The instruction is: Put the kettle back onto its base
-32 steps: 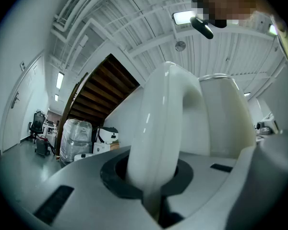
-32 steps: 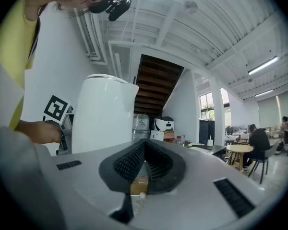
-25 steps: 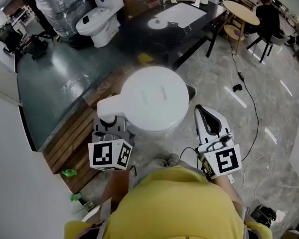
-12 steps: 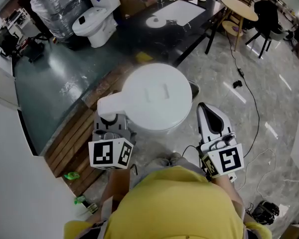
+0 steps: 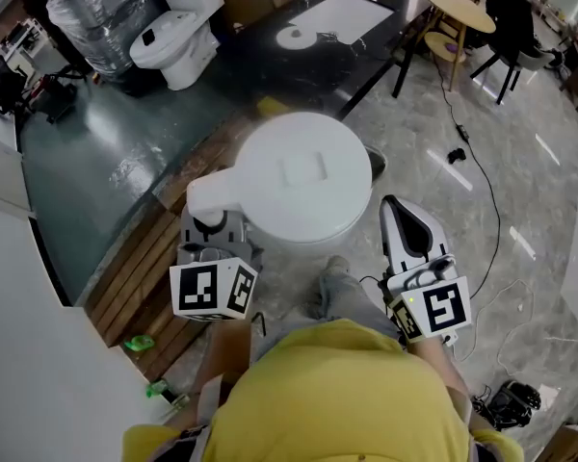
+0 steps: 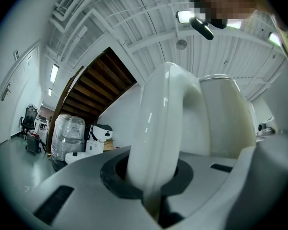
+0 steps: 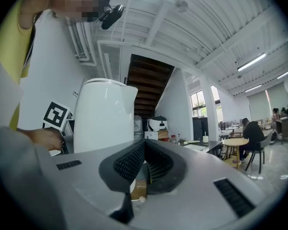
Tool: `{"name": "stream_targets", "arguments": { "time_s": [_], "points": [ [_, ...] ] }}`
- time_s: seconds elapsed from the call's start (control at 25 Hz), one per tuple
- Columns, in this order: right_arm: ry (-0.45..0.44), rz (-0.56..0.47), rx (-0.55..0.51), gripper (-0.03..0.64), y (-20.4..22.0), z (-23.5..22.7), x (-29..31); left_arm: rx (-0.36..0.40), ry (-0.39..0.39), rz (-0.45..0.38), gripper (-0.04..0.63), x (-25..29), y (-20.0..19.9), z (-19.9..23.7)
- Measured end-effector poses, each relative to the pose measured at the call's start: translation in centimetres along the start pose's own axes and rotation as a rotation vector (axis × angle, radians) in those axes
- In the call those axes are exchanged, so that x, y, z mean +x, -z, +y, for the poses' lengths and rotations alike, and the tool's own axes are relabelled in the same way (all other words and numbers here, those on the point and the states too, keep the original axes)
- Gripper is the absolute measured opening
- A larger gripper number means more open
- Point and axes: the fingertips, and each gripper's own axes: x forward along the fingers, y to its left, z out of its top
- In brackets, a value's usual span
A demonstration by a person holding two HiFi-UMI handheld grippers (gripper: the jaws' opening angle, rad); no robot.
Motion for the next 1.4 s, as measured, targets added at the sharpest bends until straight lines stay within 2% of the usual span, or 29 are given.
{"name": "stream_targets", "arguments": {
  "time_s": [0.64,1.0,1.16,1.4],
  "points": [
    [-0.089,-0.014,-0.014,0.009,0.0,-7.9,8.5,-0.012,-0.05,-0.029,0.037,9.7,1.2,-0.2],
    [-0.145,-0.012,0.003,0.009,0.5,-10.5,11.5,-0.018,-0.103,-0.028,0.037,12.8,1.2,0.0],
    [-0.152,-0.003,0.01,0.009,0.9,-10.8,12.9,-0.03,-0.104,-0.016,0.037,14.2,1.6,0.9],
    [-0.125,0.019,0.021,0.009,1.2,-11.4,16.2,0.012,-0.069,-0.011,0.037,17.5,1.4,2.7]
  ]
}}
